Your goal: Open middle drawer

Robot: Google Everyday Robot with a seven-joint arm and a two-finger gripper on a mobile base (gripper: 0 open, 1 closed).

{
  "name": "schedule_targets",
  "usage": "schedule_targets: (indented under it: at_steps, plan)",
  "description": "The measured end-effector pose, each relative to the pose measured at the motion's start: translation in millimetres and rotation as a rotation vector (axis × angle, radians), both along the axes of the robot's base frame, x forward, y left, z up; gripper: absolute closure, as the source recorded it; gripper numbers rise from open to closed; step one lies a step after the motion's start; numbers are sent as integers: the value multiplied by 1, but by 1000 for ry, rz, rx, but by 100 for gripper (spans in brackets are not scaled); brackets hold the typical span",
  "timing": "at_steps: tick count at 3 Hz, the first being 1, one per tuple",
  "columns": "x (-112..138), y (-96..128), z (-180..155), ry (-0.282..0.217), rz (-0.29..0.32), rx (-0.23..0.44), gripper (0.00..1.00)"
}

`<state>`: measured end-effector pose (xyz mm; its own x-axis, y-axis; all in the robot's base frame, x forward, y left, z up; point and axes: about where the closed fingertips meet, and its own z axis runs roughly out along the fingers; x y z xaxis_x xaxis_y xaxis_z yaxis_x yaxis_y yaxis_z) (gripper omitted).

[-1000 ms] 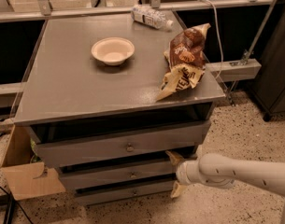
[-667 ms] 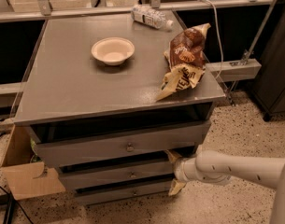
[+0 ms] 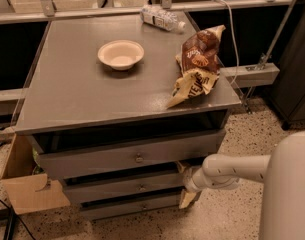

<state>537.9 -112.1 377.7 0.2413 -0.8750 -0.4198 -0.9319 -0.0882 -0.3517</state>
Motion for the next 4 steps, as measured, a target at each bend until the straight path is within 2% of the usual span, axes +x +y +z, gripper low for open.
schedule_targets:
  at_steps: [1, 2, 3, 4]
  plan:
    - [-1, 0, -1, 25, -5, -6, 0]
    - [-7, -2, -2, 76, -15, -3, 0]
    - [-7, -2, -2, 76, -15, -3, 0]
    - [-24, -4, -1, 159, -17, -8, 0]
